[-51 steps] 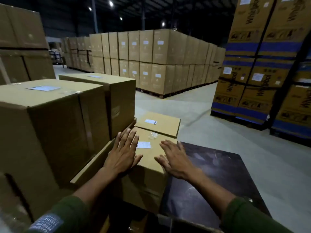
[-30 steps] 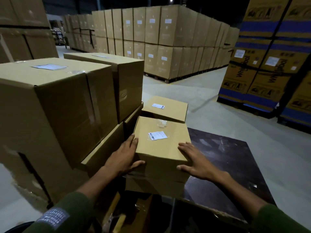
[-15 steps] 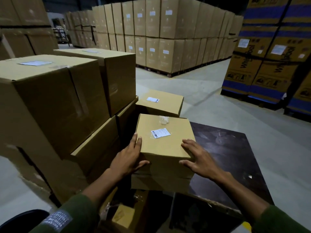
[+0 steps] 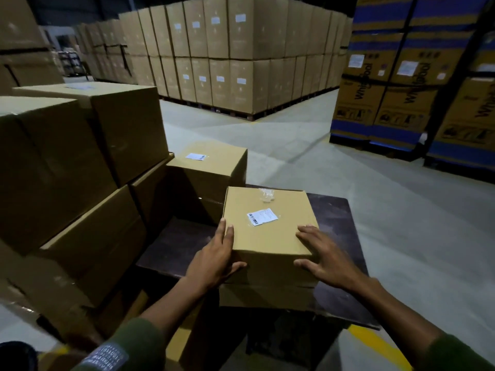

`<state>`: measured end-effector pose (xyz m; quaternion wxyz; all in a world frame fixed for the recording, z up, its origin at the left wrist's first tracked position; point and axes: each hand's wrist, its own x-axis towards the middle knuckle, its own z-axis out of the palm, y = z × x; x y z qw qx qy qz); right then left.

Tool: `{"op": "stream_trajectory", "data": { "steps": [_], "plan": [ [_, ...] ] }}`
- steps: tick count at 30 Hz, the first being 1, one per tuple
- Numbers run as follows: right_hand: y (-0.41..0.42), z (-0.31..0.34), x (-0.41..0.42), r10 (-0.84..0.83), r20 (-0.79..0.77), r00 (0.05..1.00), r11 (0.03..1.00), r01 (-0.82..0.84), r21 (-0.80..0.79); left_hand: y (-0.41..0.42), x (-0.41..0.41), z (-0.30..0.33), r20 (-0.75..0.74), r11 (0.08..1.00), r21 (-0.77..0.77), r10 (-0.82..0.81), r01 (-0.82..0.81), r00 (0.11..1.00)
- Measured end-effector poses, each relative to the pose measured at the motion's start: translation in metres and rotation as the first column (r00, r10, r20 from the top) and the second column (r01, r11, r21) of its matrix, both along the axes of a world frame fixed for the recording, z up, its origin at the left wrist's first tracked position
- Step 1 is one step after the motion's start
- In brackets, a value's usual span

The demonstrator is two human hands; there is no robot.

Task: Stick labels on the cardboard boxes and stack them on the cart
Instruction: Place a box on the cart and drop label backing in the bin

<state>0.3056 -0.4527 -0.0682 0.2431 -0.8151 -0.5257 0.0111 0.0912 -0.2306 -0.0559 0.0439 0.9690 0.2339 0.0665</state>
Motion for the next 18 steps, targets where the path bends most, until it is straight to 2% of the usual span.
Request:
{"op": "stream_trajectory", "data": {
  "steps": [6,11,18],
  "plan": [
    [-0.047,0.007,0.031,-0.049,-0.015,0.999,0.998,0.048,-0.044,-0.037,0.051,-0.003,-0.009,0.998,-0.014,-0.061,0.061,0.998],
    [-0.047,0.005,0.046,-0.080,-0.013,0.997,0.996,0.080,-0.051,-0.031,0.075,-0.001,-0.065,0.966,0.244,-0.069,0.083,0.995],
    [-0.026,0.024,0.072,-0.079,0.077,0.994,0.987,0.089,-0.137,-0.021,0.081,-0.007,-0.065,0.942,0.324,-0.070,0.087,0.995]
  ]
}}
